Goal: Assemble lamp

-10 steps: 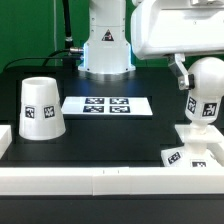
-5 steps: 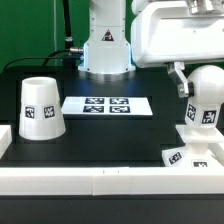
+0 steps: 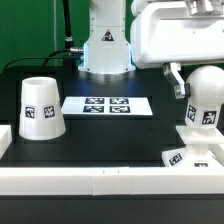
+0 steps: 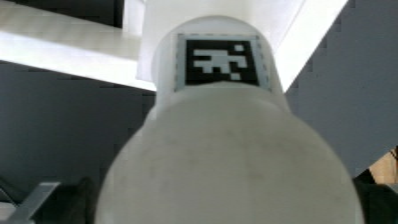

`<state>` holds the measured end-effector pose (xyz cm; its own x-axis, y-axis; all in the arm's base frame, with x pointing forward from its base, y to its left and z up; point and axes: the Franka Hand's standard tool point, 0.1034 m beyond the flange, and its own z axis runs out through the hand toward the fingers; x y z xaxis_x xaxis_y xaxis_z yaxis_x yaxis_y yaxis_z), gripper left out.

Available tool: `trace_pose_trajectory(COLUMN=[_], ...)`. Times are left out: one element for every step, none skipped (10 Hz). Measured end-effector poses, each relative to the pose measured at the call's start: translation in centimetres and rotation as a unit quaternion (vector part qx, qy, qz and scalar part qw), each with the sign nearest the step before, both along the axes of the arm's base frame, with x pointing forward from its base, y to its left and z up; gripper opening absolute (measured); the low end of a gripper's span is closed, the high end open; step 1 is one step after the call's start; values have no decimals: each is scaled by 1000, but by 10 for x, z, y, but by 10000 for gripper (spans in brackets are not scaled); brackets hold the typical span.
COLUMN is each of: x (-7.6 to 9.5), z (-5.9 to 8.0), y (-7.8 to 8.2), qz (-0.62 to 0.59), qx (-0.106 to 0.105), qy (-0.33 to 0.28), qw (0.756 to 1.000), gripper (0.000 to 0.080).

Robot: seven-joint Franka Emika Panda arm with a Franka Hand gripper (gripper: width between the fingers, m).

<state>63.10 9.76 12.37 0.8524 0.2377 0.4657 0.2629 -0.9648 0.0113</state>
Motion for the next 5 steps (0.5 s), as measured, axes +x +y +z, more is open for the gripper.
trace_pose_trajectory(x=[1, 2, 4, 5, 5], z=[2, 5, 10, 17, 27], y=[0, -2, -3, -4, -5], qz=[0, -1, -1, -1, 0], qx=[0, -1, -1, -2, -2], qy=[0, 2, 5, 9, 14], qw=[1000, 1000, 1000, 1000, 1000], gripper=[694, 698, 698, 698, 698])
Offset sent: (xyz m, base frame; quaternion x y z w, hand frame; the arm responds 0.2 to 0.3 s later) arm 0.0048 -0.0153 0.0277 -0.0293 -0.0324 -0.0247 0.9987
